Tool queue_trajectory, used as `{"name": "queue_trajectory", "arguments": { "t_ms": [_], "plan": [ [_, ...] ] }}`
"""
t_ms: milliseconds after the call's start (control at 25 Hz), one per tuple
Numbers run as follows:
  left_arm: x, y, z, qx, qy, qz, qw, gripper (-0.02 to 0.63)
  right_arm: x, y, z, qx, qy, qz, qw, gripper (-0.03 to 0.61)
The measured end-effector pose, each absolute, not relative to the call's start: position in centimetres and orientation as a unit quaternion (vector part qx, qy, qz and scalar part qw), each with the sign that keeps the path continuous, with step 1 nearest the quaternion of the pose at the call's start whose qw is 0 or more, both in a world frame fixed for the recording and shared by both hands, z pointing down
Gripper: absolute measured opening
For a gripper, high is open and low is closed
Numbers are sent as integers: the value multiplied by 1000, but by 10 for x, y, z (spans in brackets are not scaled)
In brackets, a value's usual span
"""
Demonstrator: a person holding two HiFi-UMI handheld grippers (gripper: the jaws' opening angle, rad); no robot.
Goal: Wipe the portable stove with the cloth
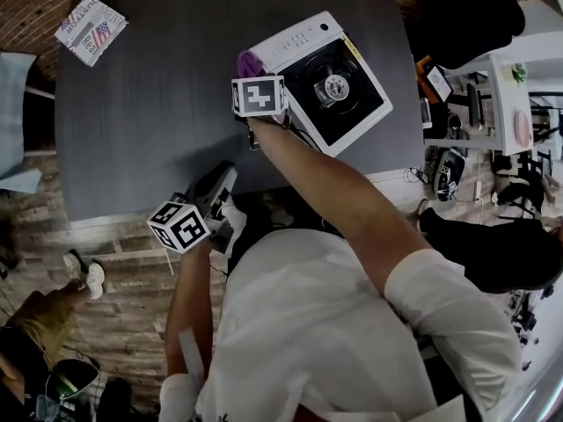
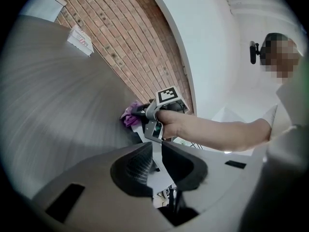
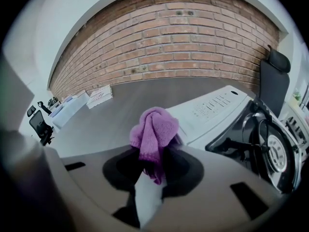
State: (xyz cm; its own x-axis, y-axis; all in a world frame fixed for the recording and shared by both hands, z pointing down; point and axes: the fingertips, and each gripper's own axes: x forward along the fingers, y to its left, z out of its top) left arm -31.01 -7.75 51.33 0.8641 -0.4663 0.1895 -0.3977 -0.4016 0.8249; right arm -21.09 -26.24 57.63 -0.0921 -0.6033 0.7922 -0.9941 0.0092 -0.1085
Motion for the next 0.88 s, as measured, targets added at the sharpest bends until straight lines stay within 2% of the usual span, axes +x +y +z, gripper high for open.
{"name": "queue_trajectory", "arguments": {
  "t_ms": [880],
  "plan": [
    [-266, -61, 506, 856, -205, -14, 474, 66, -184, -208, 567, 623, -654, 330, 276, 101]
  ]
}}
